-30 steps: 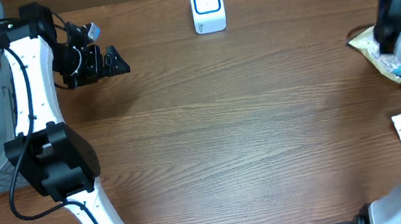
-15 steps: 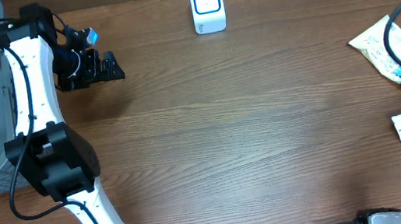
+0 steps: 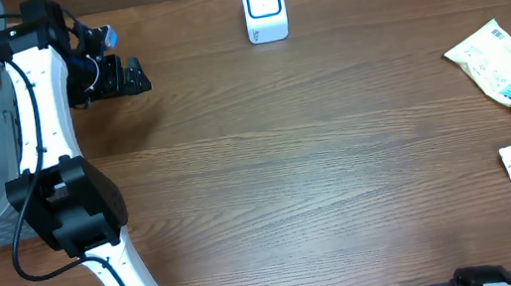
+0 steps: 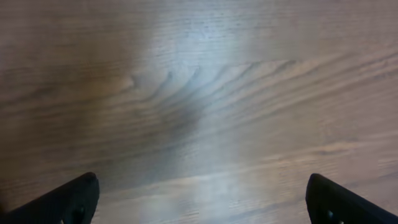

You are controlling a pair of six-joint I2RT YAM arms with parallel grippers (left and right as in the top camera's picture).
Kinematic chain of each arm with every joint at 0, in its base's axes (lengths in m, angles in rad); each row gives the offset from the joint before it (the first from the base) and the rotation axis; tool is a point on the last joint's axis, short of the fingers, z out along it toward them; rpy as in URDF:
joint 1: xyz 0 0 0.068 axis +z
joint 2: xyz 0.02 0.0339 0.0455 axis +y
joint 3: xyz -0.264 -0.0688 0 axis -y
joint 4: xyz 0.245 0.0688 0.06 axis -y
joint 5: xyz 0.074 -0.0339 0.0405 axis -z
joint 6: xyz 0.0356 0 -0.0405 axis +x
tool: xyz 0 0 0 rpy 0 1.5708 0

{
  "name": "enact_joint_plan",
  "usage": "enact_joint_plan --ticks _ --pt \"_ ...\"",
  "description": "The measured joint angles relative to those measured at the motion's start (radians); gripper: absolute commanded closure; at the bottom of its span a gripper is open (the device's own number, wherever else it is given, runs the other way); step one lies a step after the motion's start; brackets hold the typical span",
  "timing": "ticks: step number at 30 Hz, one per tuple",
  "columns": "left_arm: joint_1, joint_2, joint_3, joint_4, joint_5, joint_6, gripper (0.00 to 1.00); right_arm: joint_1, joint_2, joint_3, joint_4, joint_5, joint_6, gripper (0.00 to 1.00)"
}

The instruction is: Scan the item barcode

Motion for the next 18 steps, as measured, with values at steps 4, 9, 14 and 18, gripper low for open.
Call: enact_joint_plan --ticks 4,9,14,18 --pt "0.0 0.0 0.006 0.242 0.018 -0.003 0.0 0.0 -0.114 -0.113 0.076 -0.006 -0.001 0.0" --pt "-0.012 -0.011 0.039 0.449 0.011 -0.006 0.0 0.0 -0.122 -0.256 0.107 -0.023 -0.003 0.0" --pt "-0.092 -0.138 0.042 0.436 -0.182 0.027 0.0 0.0 -0.091 -0.311 0.096 -0.033 -0.003 0.0" --pt "-0.166 -0.305 0.051 0.41 -0.252 0.039 0.0 0.0 -0.105 -0.312 0.095 -0.037 -0.005 0.0"
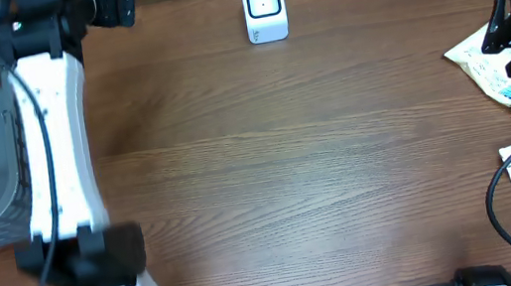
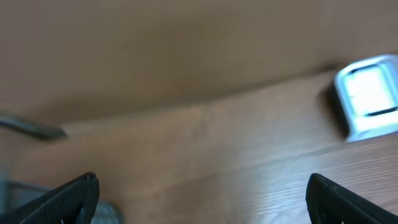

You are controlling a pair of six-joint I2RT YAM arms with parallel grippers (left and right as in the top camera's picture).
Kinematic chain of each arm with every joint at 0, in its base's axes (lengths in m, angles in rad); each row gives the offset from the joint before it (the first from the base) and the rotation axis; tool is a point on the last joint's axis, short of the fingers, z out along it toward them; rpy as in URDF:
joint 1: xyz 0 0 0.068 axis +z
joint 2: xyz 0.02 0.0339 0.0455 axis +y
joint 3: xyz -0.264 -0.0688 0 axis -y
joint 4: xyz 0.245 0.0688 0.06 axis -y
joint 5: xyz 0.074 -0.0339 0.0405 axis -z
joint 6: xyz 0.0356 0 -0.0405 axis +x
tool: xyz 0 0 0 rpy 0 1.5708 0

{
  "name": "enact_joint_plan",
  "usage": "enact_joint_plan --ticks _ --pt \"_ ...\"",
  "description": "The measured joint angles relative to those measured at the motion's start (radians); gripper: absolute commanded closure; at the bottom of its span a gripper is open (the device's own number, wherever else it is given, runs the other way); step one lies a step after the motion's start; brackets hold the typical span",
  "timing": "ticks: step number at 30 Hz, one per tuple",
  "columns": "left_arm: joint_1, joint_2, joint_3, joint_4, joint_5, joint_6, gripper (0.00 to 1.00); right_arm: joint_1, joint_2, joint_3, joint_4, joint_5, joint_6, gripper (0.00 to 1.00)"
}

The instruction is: Scan the item barcode

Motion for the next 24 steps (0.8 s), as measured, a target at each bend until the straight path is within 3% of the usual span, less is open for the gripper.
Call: enact_joint_plan --ticks 6,9,18,24 --pt "0.007 -0.315 -0.053 0.01 0.011 -0.016 0.0 0.0 -0.048 0.0 -0.012 -0.004 -0.003 0.0" --pt "0.011 -0.488 -0.198 0.109 0.014 -0.016 0.0 0.0 -0.098 -0.015 0.006 -0.005 -0.003 0.0" --pt "0.011 -0.938 -0.781 0.515 0.025 -0.016 0.0 0.0 -0.468 -0.299 0.106 -0.025 -0.003 0.0" --pt "0.011 -1.208 -0.981 0.691 0.024 -0.016 0.0 0.0 -0.613 -0.355 0.109 -0.034 -0.003 0.0"
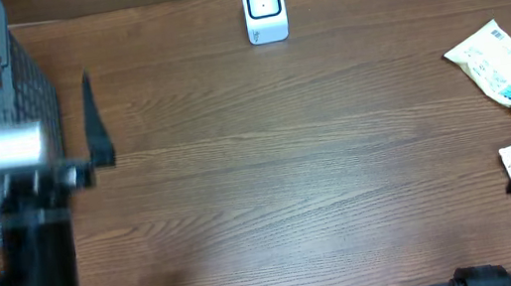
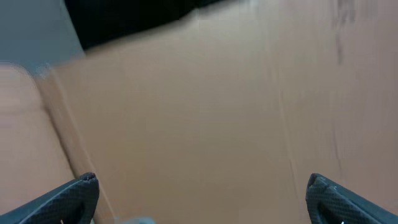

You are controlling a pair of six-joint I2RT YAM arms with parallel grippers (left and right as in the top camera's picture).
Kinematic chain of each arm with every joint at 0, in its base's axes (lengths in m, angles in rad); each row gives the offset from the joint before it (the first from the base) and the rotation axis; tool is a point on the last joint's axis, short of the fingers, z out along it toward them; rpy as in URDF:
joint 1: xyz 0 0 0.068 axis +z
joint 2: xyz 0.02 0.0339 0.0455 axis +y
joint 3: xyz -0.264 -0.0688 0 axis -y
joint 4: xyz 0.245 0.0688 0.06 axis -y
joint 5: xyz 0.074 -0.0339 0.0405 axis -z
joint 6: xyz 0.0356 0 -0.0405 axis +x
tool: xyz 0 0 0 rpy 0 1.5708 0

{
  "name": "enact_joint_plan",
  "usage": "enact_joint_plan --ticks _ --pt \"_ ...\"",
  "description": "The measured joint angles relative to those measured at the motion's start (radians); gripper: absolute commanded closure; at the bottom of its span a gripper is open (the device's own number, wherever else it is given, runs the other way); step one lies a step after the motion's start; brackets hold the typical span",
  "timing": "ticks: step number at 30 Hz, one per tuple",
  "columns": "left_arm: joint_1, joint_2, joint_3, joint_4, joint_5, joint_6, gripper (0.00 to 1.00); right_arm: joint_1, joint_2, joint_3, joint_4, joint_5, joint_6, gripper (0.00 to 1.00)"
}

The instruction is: Scan the item barcode

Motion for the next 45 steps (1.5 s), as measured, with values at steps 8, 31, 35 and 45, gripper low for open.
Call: enact_joint_plan --ticks 8,31,35,45 --pt "0.0 -0.247 -0.087 0.076 0.0 0.001 0.0 0.011 -0.163 -0.003 0.053 -0.001 0.0 0.0" --pt "0.0 -0.633 -0.202 -0.019 0.013 0.001 0.0 0.046 -0.28 -0.017 0.146 -0.196 0.087 0.0" --pt "0.0 -0.681 -0.237 -0.016 0.013 0.025 0.0 0.046 -0.28 -0.099 0.18 -0.207 0.095 0.0" --pt "0.0 -0.697 -0.327 0.045 0.017 0.061 0.0 0.046 -0.28 -0.43 0.473 -0.186 0.104 0.0"
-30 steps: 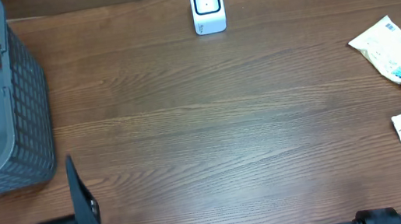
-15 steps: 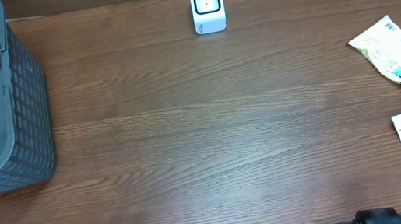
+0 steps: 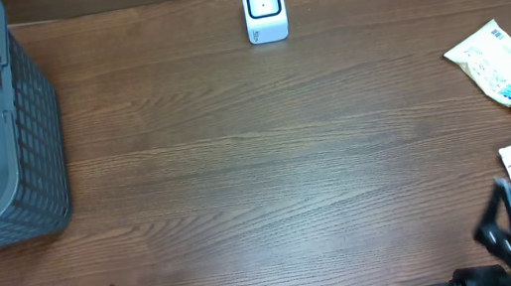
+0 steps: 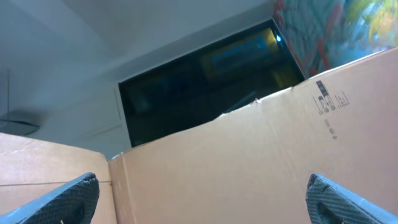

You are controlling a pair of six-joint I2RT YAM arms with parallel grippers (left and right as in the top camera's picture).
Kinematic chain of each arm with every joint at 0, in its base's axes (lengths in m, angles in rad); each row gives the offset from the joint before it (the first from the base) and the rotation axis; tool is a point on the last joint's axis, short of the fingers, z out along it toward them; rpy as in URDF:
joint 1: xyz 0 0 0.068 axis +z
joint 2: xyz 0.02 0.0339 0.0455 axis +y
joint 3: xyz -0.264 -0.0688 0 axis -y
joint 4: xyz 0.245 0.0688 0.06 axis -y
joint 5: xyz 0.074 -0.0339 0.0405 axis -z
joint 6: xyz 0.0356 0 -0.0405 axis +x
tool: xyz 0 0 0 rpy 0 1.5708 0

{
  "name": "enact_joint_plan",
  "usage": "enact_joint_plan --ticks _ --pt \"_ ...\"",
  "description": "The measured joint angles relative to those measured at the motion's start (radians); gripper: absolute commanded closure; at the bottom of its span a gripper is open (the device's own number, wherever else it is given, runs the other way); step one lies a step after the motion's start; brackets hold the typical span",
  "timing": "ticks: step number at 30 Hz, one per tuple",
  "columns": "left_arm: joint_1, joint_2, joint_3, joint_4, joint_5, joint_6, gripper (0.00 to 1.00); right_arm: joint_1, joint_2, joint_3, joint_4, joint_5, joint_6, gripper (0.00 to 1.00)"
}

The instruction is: Scan the item barcode

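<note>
The white barcode scanner [image 3: 264,7] stands upright at the table's far edge, its window lit. The items lie at the right edge: a white and yellow packet [image 3: 491,65], a pink packet and a long white packet. My left gripper [image 4: 200,183] is open and empty, facing a cardboard wall away from the table. Overhead, only one of its fingertips shows at the near edge. My right gripper sits at the near right corner, dark and blurred, below the long white packet; its jaws cannot be made out.
A grey mesh basket [image 3: 35,144] stands at the table's left edge. Brown cardboard [image 4: 249,162] fills the left wrist view, with a dark window [image 4: 205,74] above it. Bare wood lies between the scanner and the items.
My left arm has gone from beside the basket to the near edge, almost out of the overhead view. My right gripper has moved nearer, from by the long packet to the near right corner.
My left gripper stood open by the basket's far corner, then higher near the back edge, then blurred beside the basket, and now is withdrawn at the near edge. My right gripper was over the packets, then near the long packet, now at the near corner. The items have not moved.
</note>
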Motion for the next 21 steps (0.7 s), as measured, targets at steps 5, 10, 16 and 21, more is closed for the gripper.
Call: enact_joint_plan --ticks 5,10,16,21 --pt "0.0 0.0 -0.01 0.0 0.0 0.003 0.0 0.0 0.002 -0.285 0.189 0.103 0.062 0.0" --pt "0.002 0.0 -0.012 0.0 0.0 0.003 0.0 0.0 0.005 -0.521 0.342 0.201 0.169 0.0" --pt "0.039 0.0 -0.012 -0.001 0.0 0.003 0.0 0.0 0.007 -0.532 0.262 0.267 0.212 0.0" --pt "0.053 0.0 -0.013 -0.013 0.004 0.0 0.0 0.0 0.005 -0.532 0.026 0.303 0.22 0.0"
